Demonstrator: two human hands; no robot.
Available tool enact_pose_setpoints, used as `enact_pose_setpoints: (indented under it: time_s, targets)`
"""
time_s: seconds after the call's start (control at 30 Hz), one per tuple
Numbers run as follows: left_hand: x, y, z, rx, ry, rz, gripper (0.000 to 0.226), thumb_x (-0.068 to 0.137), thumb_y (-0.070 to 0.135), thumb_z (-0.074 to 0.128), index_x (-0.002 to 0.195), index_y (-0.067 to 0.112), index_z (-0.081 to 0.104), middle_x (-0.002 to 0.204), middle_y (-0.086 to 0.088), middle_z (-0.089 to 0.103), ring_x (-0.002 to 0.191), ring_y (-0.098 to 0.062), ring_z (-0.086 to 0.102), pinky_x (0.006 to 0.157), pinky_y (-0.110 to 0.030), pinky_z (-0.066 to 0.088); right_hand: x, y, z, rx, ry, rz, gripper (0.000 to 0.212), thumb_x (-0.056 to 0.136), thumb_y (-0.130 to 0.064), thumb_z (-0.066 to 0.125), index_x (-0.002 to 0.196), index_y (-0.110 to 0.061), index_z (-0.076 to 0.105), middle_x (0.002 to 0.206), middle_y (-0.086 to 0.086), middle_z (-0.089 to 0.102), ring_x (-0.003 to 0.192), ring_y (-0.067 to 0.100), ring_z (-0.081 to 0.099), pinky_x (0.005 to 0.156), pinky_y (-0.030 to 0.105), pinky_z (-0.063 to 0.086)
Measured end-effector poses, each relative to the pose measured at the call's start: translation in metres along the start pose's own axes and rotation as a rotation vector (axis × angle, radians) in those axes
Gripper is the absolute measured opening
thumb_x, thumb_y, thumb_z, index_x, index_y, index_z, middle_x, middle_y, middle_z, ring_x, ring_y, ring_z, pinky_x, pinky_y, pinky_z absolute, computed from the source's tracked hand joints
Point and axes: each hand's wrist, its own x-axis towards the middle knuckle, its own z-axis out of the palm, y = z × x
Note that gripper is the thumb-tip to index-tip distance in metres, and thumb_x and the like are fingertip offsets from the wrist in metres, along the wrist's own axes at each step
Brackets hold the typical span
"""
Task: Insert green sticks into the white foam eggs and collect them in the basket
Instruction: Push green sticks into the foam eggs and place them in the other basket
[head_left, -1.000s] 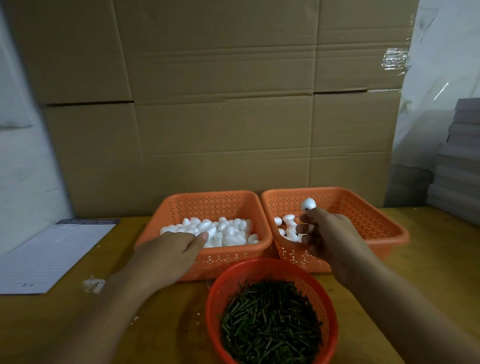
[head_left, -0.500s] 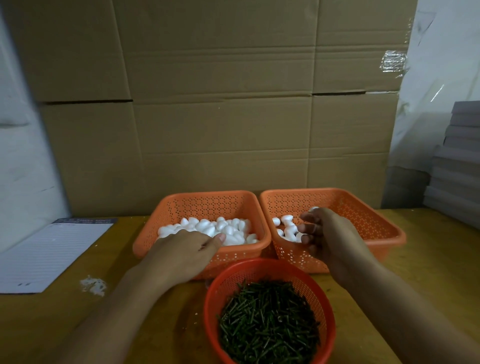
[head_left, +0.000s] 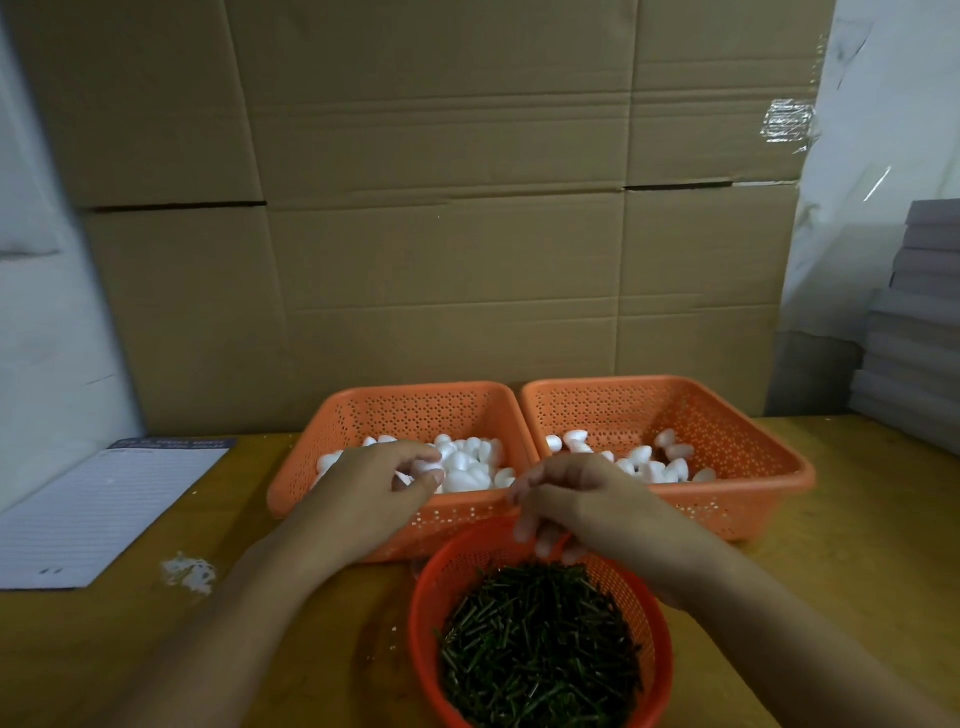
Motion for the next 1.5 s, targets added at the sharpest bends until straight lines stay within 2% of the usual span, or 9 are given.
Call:
enact_pose_setpoints:
  time_s: [0.1, 0.27, 0.4, 0.53, 0.7, 0.83, 1.1, 1.33, 1.5]
  targets:
    - [-0.001, 0.0, -0.001, -0.047, 0.047, 0.02, 0.027, 0.092, 0.033, 0.068, 0.117, 0.043, 0.066, 0.095, 0.027, 0.065, 0.086, 0.013, 0.061, 0.072, -0.01, 0.041, 0.0, 0.004, 0.006, -0.068, -0.06, -0.035, 0.013, 0.099, -0.016, 0.054, 0.095, -0.017, 0.067, 0.077, -0.001, 0.075, 0.062, 0.006, 0.063, 0.054, 0.018, 0.047]
    - [-0.002, 0.004, -0.003, -0.091, 0.112, 0.006, 0.022, 0.085, 0.027, 0.078, 0.093, 0.045, 0.068, 0.082, 0.028, 0.069, 0.077, 0.014, 0.064, 0.081, -0.026, 0.049, 0.001, 0.008, 0.009, -0.102, -0.096, -0.045, 0.013, 0.1, -0.018, 0.054, 0.097, -0.018, 0.066, 0.077, -0.003, 0.075, 0.063, 0.004, 0.063, 0.054, 0.017, 0.048]
    - [-0.004, 0.006, -0.005, -0.097, 0.152, 0.034, 0.025, 0.086, 0.03, 0.077, 0.084, 0.051, 0.063, 0.083, 0.021, 0.069, 0.077, 0.012, 0.064, 0.063, -0.017, 0.049, 0.003, 0.011, 0.008, -0.16, -0.099, -0.066, 0.012, 0.099, -0.019, 0.055, 0.095, -0.021, 0.067, 0.078, -0.004, 0.075, 0.062, 0.003, 0.063, 0.054, 0.017, 0.048]
    - [-0.003, 0.008, -0.004, -0.158, 0.201, 0.055, 0.003, 0.09, 0.043, 0.069, 0.089, 0.041, 0.067, 0.078, 0.023, 0.069, 0.078, 0.01, 0.064, 0.06, -0.006, 0.046, 0.002, 0.018, 0.006, -0.53, -0.162, -0.174, 0.007, 0.092, -0.034, 0.066, 0.096, -0.03, 0.07, 0.089, -0.014, 0.073, 0.073, -0.006, 0.063, 0.062, 0.008, 0.044]
    - [-0.003, 0.01, -0.003, -0.218, 0.237, 0.093, 0.023, 0.086, 0.057, 0.063, 0.088, 0.034, 0.068, 0.085, 0.026, 0.069, 0.08, 0.003, 0.066, 0.069, -0.012, 0.049, 0.0, 0.027, 0.012, -0.838, -0.333, -0.209, 0.046, 0.083, -0.055, 0.069, 0.124, -0.034, 0.063, 0.121, -0.017, 0.064, 0.107, -0.002, 0.056, 0.091, 0.019, 0.045]
    - [-0.002, 0.012, 0.0, -0.44, 0.143, 0.078, 0.007, 0.09, 0.039, 0.069, 0.095, 0.034, 0.069, 0.089, 0.01, 0.074, 0.08, -0.01, 0.073, 0.074, -0.029, 0.057, -0.001, 0.027, 0.015, -0.84, -0.323, -0.232, 0.033, 0.086, -0.042, 0.071, 0.117, -0.032, 0.068, 0.114, -0.015, 0.066, 0.103, 0.001, 0.058, 0.092, 0.027, 0.049]
    - [-0.012, 0.023, -0.007, -1.063, -0.171, -0.025, 0.046, 0.09, 0.044, 0.063, 0.119, 0.007, 0.068, 0.106, -0.017, 0.074, 0.08, -0.017, 0.069, 0.071, -0.026, 0.057, -0.001, 0.028, 0.015, -0.784, -0.323, -0.316, 0.017, 0.092, -0.029, 0.065, 0.105, -0.025, 0.074, 0.105, -0.013, 0.072, 0.097, 0.0, 0.06, 0.079, 0.007, 0.041]
    - [-0.017, 0.034, -0.011, -1.083, -0.206, 0.013, 0.033, 0.086, 0.044, 0.069, 0.104, 0.017, 0.076, 0.105, -0.014, 0.073, 0.081, -0.016, 0.069, 0.073, -0.026, 0.057, 0.0, 0.03, 0.015, -0.768, -0.329, -0.331, 0.017, 0.093, -0.03, 0.064, 0.105, -0.026, 0.074, 0.105, -0.014, 0.071, 0.096, -0.002, 0.059, 0.079, 0.008, 0.04]
    - [-0.018, 0.034, -0.012, -1.054, -0.184, -0.001, 0.035, 0.069, 0.03, 0.092, 0.1, 0.022, 0.077, 0.11, -0.008, 0.074, 0.097, -0.024, 0.073, 0.078, -0.027, 0.058, 0.0, 0.031, 0.015, -0.767, -0.33, -0.333, 0.016, 0.092, -0.03, 0.064, 0.104, -0.026, 0.074, 0.104, -0.014, 0.071, 0.093, -0.004, 0.058, 0.078, 0.006, 0.04]
